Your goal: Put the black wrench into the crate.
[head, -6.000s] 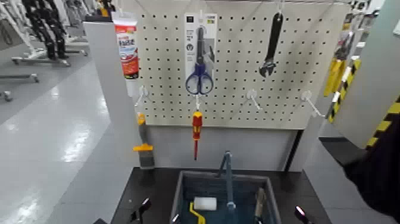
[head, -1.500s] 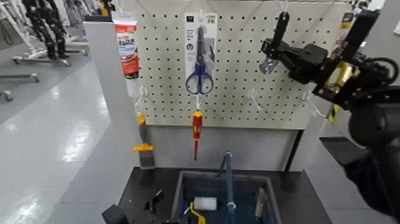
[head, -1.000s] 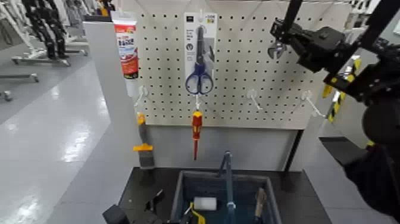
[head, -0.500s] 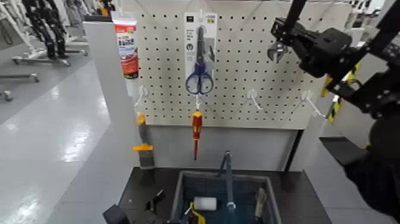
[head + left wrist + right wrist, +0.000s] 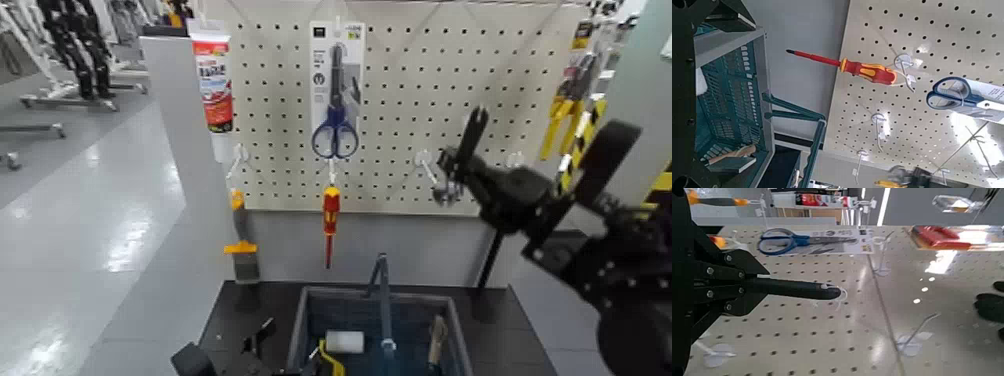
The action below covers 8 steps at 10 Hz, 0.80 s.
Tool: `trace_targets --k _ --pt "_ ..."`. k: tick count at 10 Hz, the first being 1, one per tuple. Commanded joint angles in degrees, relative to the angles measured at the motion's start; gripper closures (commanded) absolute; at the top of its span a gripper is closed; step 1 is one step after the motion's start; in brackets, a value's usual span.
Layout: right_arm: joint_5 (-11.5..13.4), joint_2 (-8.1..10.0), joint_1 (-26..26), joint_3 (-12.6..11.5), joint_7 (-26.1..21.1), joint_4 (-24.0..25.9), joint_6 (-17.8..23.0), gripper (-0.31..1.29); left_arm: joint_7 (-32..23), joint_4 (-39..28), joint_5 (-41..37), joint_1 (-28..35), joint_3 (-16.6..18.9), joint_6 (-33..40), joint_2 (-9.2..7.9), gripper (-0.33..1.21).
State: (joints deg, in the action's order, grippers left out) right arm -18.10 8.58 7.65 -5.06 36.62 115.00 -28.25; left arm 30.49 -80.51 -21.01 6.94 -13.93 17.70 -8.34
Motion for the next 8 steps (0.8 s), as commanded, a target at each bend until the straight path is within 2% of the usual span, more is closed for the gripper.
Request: trace_targets --k 1,3,4,6,8 --pt "0.2 -0.76 -5.7 0.8 -0.7 -3.2 -2.5 1.12 0.0 0.0 -0.1 0.0 0.1 0.0 -0.01 0.11" --pt "0.2 -1.29 -7.5 1.4 -0.4 -7.7 -3.2 1.12 0.2 0.0 -0.1 -0.1 0.1 0.0 -0.10 0.11" --pt "0.3 -1.46 -8.2 1.2 -0.6 -9.3 -5.2 1.12 0.3 0.0 -0.1 -0.1 0.1 0.0 -0.10 0.11" --pt "0.9 -1.46 -8.7 2.5 -0.6 -14.0 -7.0 1.12 0.3 0.0 -0.1 -0.1 0.2 0.0 -0.10 0.11" --pt "1.1 -1.55 -8.6 3.1 -0.8 -16.5 -9.0 1.12 0.3 0.0 -0.1 -0.1 0.1 0.0 -0.10 0.11"
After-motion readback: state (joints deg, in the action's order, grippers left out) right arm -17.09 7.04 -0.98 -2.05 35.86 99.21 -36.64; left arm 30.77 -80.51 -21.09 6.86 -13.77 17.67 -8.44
